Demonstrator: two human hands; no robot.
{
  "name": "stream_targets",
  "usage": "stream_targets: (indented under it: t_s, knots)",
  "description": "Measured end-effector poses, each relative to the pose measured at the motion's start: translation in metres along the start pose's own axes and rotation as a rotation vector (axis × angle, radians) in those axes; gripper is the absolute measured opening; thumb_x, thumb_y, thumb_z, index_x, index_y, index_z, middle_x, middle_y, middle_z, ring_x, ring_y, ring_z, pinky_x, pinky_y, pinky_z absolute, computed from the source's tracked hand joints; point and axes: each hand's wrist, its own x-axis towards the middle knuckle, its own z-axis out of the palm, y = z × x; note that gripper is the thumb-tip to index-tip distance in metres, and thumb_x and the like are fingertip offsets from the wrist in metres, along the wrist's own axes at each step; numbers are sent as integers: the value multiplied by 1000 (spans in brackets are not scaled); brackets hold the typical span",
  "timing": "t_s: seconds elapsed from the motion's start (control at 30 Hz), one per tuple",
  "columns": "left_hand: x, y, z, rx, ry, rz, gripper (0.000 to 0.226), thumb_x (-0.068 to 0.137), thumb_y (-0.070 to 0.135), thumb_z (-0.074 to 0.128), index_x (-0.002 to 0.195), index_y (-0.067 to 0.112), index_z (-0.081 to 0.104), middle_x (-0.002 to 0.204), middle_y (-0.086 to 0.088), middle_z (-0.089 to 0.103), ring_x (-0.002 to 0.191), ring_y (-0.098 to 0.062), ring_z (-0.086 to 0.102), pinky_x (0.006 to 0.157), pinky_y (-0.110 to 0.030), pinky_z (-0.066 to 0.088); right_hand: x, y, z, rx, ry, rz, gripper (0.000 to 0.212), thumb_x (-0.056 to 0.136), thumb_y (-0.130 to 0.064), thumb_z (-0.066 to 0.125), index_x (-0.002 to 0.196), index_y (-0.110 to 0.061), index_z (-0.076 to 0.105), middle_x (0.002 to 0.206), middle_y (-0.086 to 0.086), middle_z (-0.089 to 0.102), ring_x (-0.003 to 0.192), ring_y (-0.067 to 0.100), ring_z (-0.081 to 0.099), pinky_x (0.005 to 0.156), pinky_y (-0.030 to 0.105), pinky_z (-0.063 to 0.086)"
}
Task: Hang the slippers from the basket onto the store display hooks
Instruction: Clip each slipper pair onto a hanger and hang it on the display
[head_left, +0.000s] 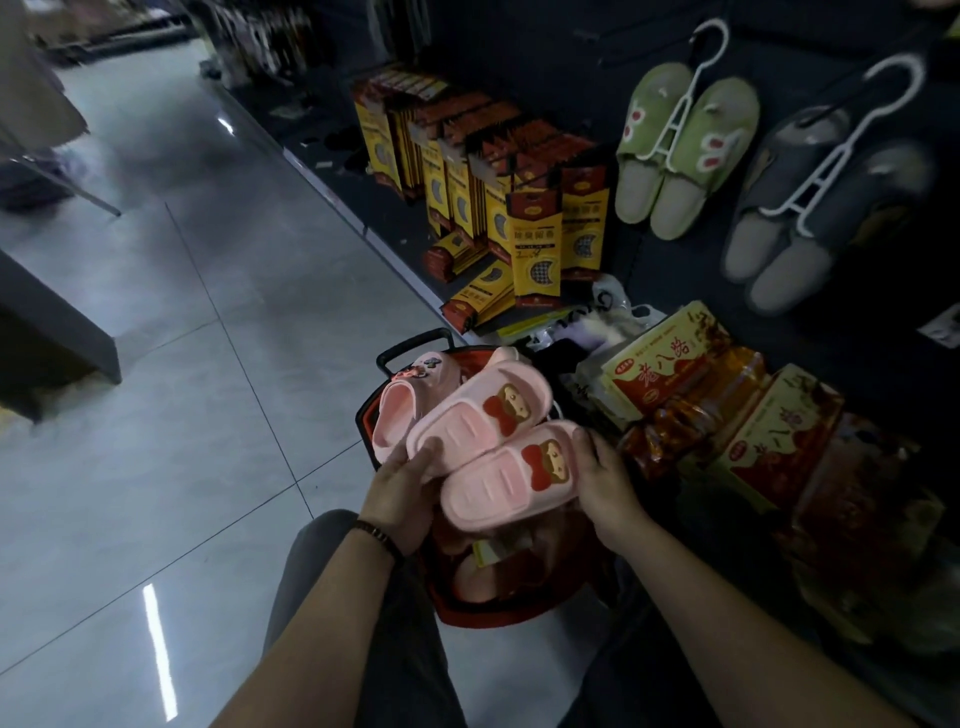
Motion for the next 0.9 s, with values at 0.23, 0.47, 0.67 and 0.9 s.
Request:
stream_targets:
  t_s: [0.23, 0.47, 0.67, 0.9]
  knots:
    - [0, -9, 15, 57, 64, 43, 35, 104, 39, 57, 139, 39, 51, 131, -15, 68, 112, -47, 68, 84, -71, 55, 6, 1, 19, 11, -57, 97, 48, 88, -83, 51, 128, -58, 61, 132, -3, 69, 118, 23, 68, 101, 56, 57]
    - [22, -7, 10, 330, 363, 341, 52, 73, 72, 73, 119, 48, 65, 120, 3, 72, 114, -27, 68, 96, -56, 57, 24, -14, 42, -193, 37, 31, 50, 105, -61, 42, 148, -38, 54, 144, 3, 61, 129, 29, 61, 105, 54, 55]
    - [33, -1, 2, 438, 495, 375, 47, 86, 60, 73, 114, 21, 73, 94, 3, 76, 96, -23, 73, 86, -43, 61, 45, -28, 51, -331, -46, 38, 32, 109, -51, 44, 118, -31, 68, 111, 4, 70, 94, 21, 70, 59, 34, 61]
    - [40, 4, -8, 464, 707, 379, 43, 96, 48, 66, 119, 13, 74, 93, -3, 70, 93, -22, 65, 83, -29, 46, 84, -27, 38, -537, 287, -206, 18, 105, -30, 59, 115, -17, 67, 115, 5, 70, 107, 25, 67, 84, 33, 47]
